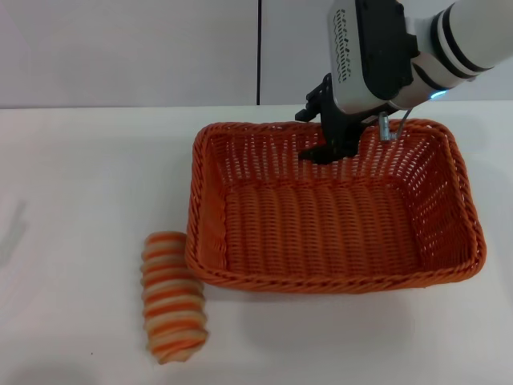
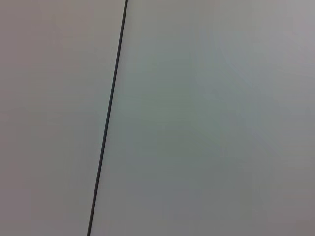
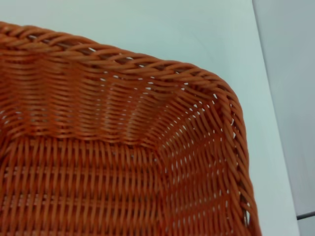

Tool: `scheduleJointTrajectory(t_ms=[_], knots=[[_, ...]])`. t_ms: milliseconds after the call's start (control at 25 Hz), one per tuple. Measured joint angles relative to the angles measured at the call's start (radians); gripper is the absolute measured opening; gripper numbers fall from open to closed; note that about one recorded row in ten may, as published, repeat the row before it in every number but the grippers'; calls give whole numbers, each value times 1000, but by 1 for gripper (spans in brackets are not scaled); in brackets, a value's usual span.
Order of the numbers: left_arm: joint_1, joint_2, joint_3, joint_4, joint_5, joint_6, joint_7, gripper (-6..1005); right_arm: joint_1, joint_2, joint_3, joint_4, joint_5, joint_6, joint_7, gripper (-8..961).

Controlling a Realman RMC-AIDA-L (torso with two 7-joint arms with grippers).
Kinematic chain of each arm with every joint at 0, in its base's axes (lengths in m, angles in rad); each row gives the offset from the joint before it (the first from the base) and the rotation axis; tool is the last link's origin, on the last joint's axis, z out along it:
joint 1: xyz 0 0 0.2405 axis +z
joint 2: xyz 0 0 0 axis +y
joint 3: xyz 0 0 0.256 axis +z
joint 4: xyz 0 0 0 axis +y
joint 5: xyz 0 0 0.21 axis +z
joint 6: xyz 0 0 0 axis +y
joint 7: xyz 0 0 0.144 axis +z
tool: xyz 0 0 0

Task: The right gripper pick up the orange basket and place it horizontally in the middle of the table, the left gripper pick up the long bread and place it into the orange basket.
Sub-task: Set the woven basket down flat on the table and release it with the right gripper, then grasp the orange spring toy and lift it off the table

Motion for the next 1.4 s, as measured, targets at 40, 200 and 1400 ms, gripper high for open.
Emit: scheduleJointTrajectory(t_ms=[40,200,1400], knots=[[0,0,0,0,0,0,0,808,-3,0,0,-4,0,3,0,440],[-6,1,0,1,0,-3,1,808,-23,0,4,-42,8,7,3,520],[-110,168,17,689,654,-134,-919,805,-866,2,364,-615,1102,-220,-63,576]])
